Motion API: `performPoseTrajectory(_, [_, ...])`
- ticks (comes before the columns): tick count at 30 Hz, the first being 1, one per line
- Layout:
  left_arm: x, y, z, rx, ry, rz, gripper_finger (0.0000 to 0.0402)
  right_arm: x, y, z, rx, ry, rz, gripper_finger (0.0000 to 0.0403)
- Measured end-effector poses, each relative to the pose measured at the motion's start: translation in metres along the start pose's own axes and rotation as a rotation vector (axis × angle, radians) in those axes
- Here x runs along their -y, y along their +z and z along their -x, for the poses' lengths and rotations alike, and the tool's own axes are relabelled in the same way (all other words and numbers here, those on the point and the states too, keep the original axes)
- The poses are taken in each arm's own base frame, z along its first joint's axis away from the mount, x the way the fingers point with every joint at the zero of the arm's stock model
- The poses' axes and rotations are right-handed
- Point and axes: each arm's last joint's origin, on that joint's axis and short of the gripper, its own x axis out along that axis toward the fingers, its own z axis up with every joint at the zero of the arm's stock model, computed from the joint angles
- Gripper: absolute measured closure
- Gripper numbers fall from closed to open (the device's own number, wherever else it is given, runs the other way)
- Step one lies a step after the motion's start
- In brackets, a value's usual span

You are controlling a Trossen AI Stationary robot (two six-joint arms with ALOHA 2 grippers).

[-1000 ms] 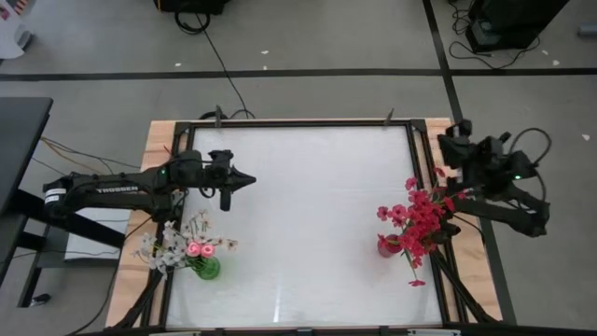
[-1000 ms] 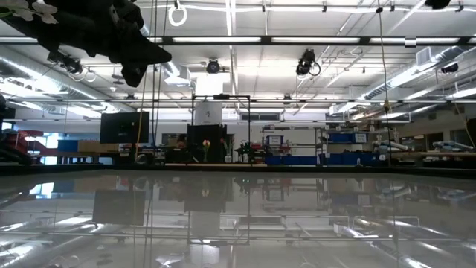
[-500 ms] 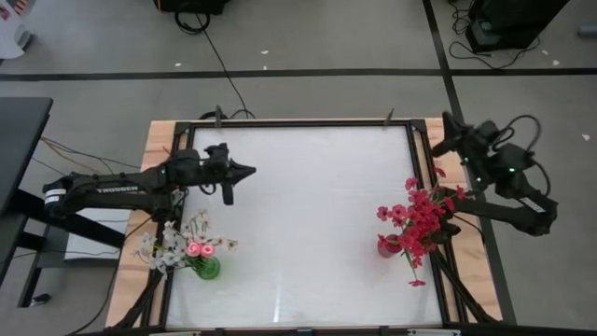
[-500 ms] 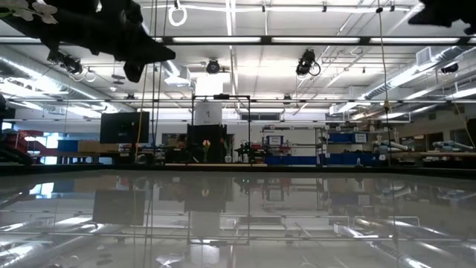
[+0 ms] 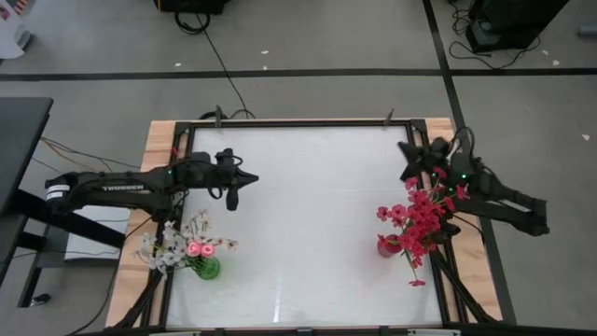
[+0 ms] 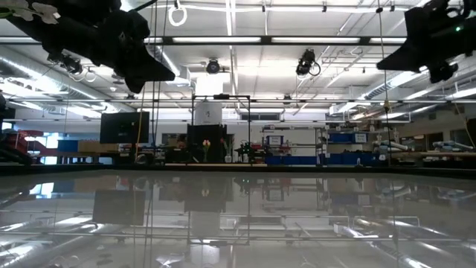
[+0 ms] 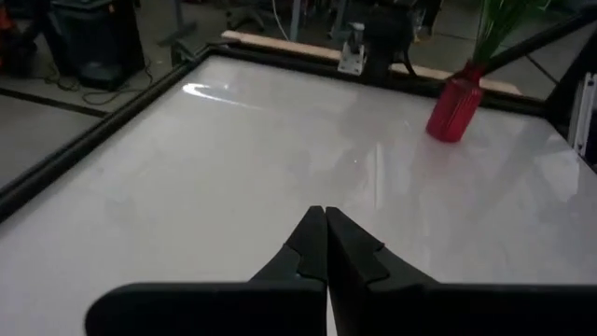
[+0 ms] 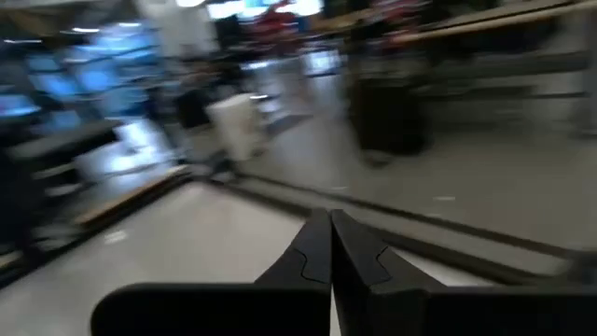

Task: Sort flowers into vase by color
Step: Return to Home Position

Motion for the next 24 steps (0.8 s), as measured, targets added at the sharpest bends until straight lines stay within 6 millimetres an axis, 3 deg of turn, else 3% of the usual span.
performPoseTrajectory(7, [0.009,0.012,0.001,0.127,-0.055,-0.045,0.0401,-0.009,-0.02,-0.012,-0.063,0.286,-0.061,0.04])
performPoseTrajectory(13, [0.011,0.014,0.007,0.147,-0.063,-0.067,0.0401,-0.021,-0.012,-0.018,-0.034,0.493,-0.028,0.0402])
performPoseTrajectory(18, [0.011,0.021,0.019,0.208,-0.06,-0.09,0.0401,-0.028,-0.023,-0.03,-0.167,0.578,0.028,0.0402])
performPoseTrajectory(24, [0.01,0.017,0.031,0.166,-0.032,-0.103,0.0401,-0.035,-0.026,-0.037,-0.182,0.662,0.111,0.0402])
